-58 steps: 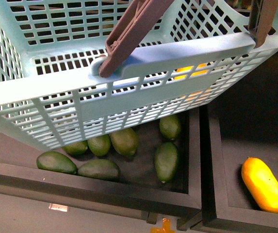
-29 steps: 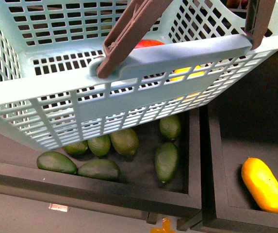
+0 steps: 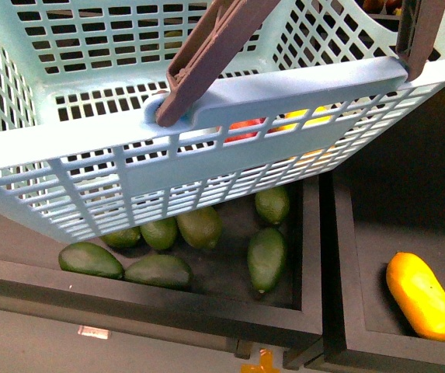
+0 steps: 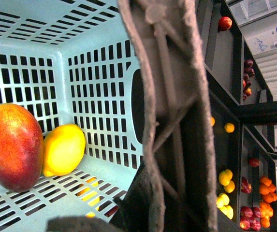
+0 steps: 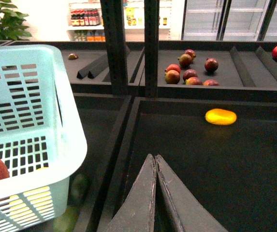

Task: Pick lemon and mango into basket

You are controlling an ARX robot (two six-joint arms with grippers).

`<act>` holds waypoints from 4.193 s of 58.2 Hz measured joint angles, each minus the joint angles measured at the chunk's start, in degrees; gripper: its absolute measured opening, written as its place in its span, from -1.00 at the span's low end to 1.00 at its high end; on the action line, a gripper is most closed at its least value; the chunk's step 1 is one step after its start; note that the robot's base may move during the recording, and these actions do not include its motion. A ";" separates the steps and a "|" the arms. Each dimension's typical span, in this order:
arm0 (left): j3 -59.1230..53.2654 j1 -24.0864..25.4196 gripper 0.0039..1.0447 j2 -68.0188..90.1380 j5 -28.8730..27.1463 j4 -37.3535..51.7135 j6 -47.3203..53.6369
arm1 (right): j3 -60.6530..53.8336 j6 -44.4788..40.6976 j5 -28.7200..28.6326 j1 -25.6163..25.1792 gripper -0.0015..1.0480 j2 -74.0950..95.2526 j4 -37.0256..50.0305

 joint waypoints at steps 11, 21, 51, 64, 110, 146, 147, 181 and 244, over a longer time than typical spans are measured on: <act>0.00 -0.02 -0.92 0.00 0.33 0.00 -0.13 | -2.78 0.00 -0.26 -0.07 -0.96 -4.94 -2.23; 0.00 0.00 -0.92 0.00 0.02 0.00 -0.07 | -4.79 -0.02 -0.26 -0.07 -0.96 -10.10 -5.35; 0.00 0.00 -0.92 0.00 0.22 0.00 -0.13 | -7.63 -0.04 -0.35 -0.09 -0.96 -22.16 -12.96; 0.00 0.00 -0.92 0.00 0.07 0.00 -0.09 | -7.63 -0.04 -0.35 -0.09 -0.96 -26.77 -17.64; 0.00 0.00 -0.92 0.02 0.07 0.00 0.02 | -7.61 -0.13 -0.31 -0.09 -0.15 -41.86 -33.03; 0.00 -0.24 -0.92 0.09 0.11 0.00 -0.28 | -7.63 -0.13 -0.24 -0.09 0.83 -41.94 -33.20; 0.00 -0.22 -0.92 0.09 -0.11 0.00 -0.26 | -7.63 -0.13 -0.28 -0.09 0.83 -41.97 -33.16; -0.11 0.22 -0.92 0.09 0.00 -0.02 0.09 | -7.65 -0.20 -0.79 -0.26 0.83 -41.99 -33.18; 28.76 15.58 -0.92 41.81 -18.01 15.54 -26.32 | -7.65 -0.17 -0.42 -0.28 0.83 -41.97 -33.18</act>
